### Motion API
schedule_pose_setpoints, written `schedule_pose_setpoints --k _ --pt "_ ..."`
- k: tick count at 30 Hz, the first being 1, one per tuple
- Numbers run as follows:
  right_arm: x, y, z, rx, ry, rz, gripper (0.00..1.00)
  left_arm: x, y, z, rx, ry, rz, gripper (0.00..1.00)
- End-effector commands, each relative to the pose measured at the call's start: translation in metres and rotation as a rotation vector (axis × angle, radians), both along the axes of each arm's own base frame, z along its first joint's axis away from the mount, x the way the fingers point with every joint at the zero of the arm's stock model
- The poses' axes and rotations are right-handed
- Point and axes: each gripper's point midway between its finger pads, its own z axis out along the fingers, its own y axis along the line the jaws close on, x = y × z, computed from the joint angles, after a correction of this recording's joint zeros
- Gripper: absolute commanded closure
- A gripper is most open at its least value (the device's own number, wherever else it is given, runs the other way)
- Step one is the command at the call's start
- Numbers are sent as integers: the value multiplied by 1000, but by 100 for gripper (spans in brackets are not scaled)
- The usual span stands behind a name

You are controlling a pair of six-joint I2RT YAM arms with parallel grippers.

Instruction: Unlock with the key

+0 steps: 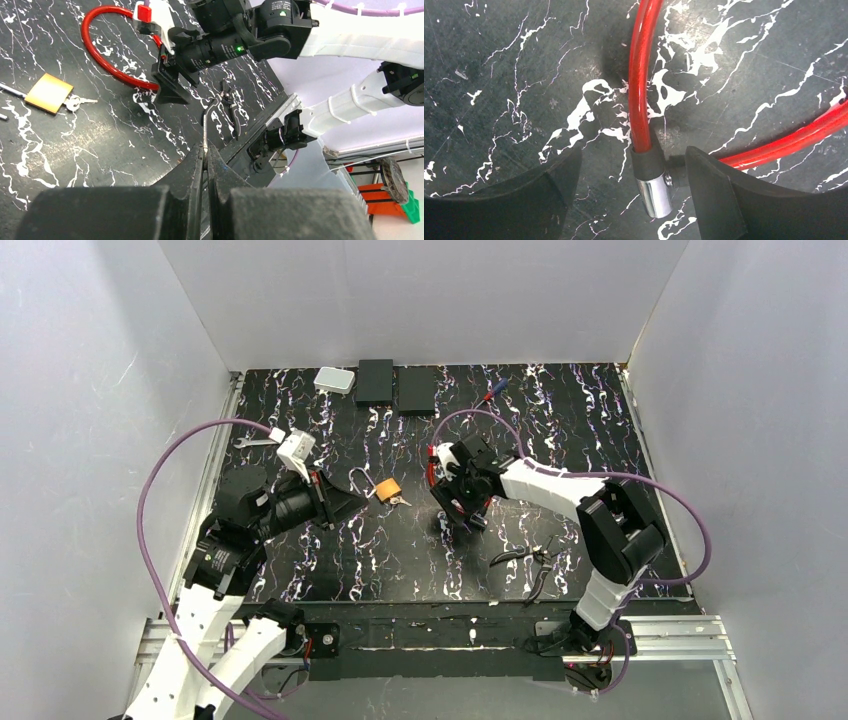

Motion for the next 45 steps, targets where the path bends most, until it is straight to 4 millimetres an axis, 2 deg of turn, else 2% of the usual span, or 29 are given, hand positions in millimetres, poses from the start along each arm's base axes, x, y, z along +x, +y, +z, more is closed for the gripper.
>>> schedule_pose_setpoints --k 1,7,13,16,21,23,25,27,29,32,35,40,45 --pt "0 5 0 -43 7 80 18 -6 -2 2 -27 1 -22 100" --pt "3 -1 -13 -105 19 68 24 -2 3 -10 -11 55 34 100" --pt "-4 -9 -29 -155 73 63 37 -1 -5 -20 -49 94 10 100" --pt "-7 -12 -33 -162 86 56 50 -5 -11 -14 -78 67 -41 100" --pt "-8 -11 -32 -159 90 46 77 -3 -9 -23 -81 89 -18 100" --pt "-7 -8 -30 -144 95 36 85 -4 -14 -21 -96 72 -50 100" --pt "-5 -1 -25 -118 103 14 92 3 -8 -29 -64 107 8 100" --pt "2 9 -15 -89 105 -30 99 11 10 -43 9 175 140 100" --pt "13 19 -1 -60 106 -121 99 15 24 -44 41 192 239 100" --pt "31 36 25 -1 116 -296 99 15 32 -35 55 179 281 100" --pt "42 58 50 90 172 -442 99 16 34 -27 70 177 289 100" --pt "54 105 110 381 230 -531 99 20 37 -4 70 151 311 100" --pt "72 113 147 533 294 -613 99 23 40 18 51 115 335 100"
